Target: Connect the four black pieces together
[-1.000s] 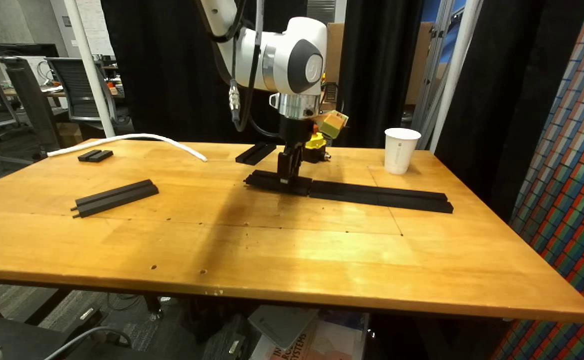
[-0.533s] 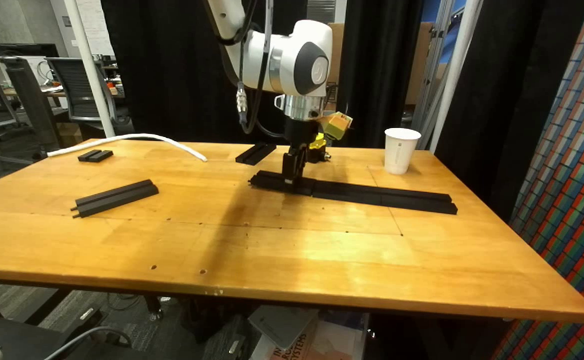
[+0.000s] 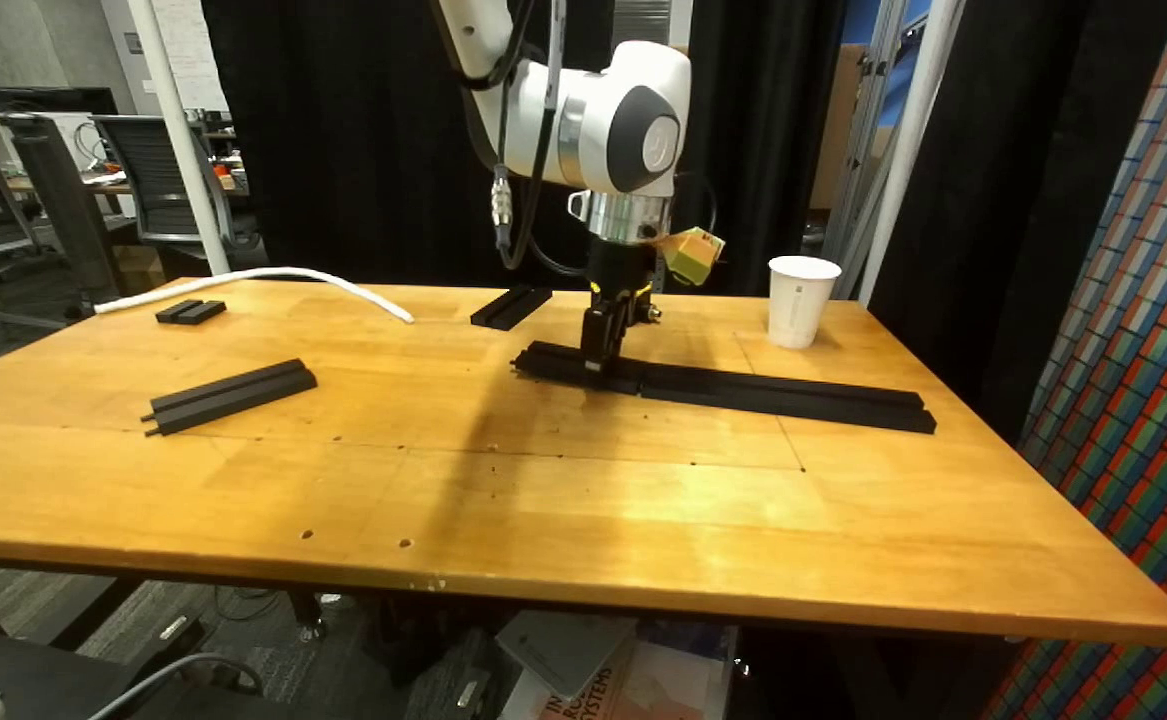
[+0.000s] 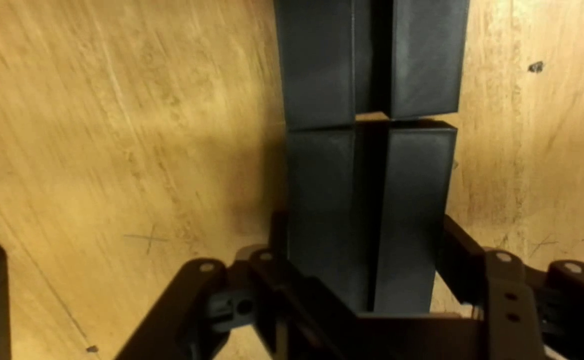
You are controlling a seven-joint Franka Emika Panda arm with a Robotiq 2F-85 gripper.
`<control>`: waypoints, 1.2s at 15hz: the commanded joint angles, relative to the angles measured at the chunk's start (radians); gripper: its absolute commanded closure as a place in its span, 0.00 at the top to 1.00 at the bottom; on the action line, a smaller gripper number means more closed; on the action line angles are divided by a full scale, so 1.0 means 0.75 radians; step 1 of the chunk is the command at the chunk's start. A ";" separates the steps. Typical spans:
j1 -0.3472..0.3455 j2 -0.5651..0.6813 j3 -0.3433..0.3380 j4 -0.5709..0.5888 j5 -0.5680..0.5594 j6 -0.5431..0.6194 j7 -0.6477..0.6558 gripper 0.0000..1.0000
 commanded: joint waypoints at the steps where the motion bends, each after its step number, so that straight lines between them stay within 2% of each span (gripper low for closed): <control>1: -0.021 -0.012 -0.003 0.006 0.042 -0.035 -0.089 0.45; 12: -0.019 -0.030 -0.030 -0.051 0.015 -0.009 -0.235 0.45; 18: -0.016 -0.027 -0.052 -0.045 0.015 -0.031 -0.225 0.45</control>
